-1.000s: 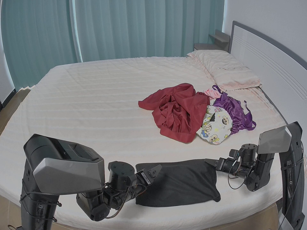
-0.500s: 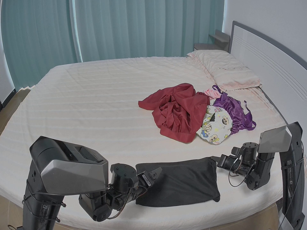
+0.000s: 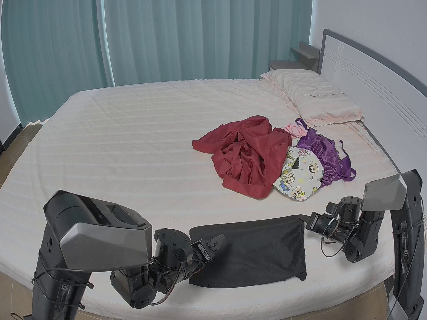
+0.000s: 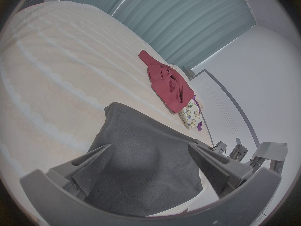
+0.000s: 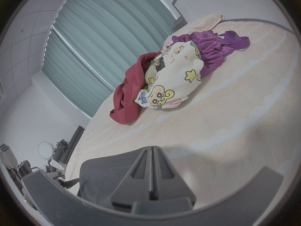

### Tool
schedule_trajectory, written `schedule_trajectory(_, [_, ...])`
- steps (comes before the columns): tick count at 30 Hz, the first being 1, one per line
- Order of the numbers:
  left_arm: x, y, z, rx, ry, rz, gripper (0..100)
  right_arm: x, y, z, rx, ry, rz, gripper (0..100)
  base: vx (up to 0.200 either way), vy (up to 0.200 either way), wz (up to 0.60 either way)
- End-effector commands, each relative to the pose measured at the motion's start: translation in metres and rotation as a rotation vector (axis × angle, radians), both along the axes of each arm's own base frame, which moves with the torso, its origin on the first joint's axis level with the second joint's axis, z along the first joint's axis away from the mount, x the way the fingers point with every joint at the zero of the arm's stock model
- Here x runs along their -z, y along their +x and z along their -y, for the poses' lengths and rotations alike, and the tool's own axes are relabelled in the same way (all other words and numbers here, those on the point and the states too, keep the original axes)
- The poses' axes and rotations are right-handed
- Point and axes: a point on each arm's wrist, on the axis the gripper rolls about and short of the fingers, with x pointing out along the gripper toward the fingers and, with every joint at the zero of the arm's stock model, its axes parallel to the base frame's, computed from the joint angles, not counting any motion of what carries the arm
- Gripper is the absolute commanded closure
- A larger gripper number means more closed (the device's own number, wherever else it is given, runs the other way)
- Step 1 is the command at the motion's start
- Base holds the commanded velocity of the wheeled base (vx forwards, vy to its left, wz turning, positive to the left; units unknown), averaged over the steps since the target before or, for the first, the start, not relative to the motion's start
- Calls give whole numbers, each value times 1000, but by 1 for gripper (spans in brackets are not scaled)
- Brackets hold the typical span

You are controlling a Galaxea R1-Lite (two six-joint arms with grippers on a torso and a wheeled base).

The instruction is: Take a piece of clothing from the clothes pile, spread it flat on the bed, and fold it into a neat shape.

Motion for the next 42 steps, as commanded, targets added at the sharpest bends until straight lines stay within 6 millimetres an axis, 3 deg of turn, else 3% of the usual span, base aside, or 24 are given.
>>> schedule_trajectory(1, [1, 0, 0, 0, 1, -2, 0, 0, 1, 1, 3, 0, 5, 100, 0, 0, 0])
schedule_trajectory(4, [1, 0, 0, 1, 1, -3, 0, 1, 1, 1, 3, -1, 1, 100, 0, 0, 0])
schedule_trajectory(5, [1, 0, 0, 0, 1, -2, 0, 1, 1, 1, 2, -2, 2, 0, 0, 0, 0])
schedule_trajectory(11, [-2, 0, -2, -4, -3, 0, 0, -2, 2, 0, 1, 1, 12, 0, 0, 0, 0])
schedule_trajectory(15, [-11, 0, -4, -12, -13, 17, 0, -21, 1, 4, 13, 6, 54, 0, 0, 0, 0])
schedule_trajectory(18, [-30, 4, -9, -33, -40, 64, 0, -42, 0, 7, 20, 10, 103, 0, 0, 0, 0])
schedule_trajectory(20, [-59, 6, -19, -57, -46, 144, 0, -60, -4, 4, 12, 14, 140, 0, 0, 0, 0])
schedule_trajectory(24, [-89, 2, -25, -88, 13, 265, 0, -73, -10, -5, 61, -10, 171, 0, 0, 0, 0])
schedule_trajectory(25, [-104, 2, -27, -114, 45, 330, 0, -85, -11, -6, 112, -23, 210, 0, 0, 0, 0])
schedule_trajectory(26, [-104, 2, -27, -114, 45, 330, 0, -85, -11, -6, 112, -23, 210, 0, 0, 0, 0])
schedule_trajectory(27, [-122, 1, -28, -128, 63, 395, 0, -103, -13, -4, 156, -26, 263, 0, 0, 0, 0])
schedule_trajectory(28, [-123, 0, -28, -127, 64, 399, 0, -104, -13, -4, 158, -26, 267, 0, 0, 0, 0])
schedule_trajectory(32, [-154, -5, -32, -115, 125, 476, 0, -148, -38, 5, 186, -14, 353, 0, 0, 0, 0])
schedule_trajectory(34, [-161, -5, -33, -119, 128, 488, 0, -155, -43, 6, 188, -11, 368, 0, 0, 0, 0])
schedule_trajectory(35, [-182, -5, -41, -170, 127, 513, 0, -176, -57, 11, 201, -6, 415, 0, 0, 0, 0])
schedule_trajectory(37, [-204, -7, -50, -215, 120, 535, 0, -192, -73, 15, 211, -6, 446, 0, 0, 0, 0])
schedule_trajectory(42, [-241, -22, -80, -328, 151, 539, 0, -230, -117, 23, 227, -21, 509, 0, 0, 0, 0])
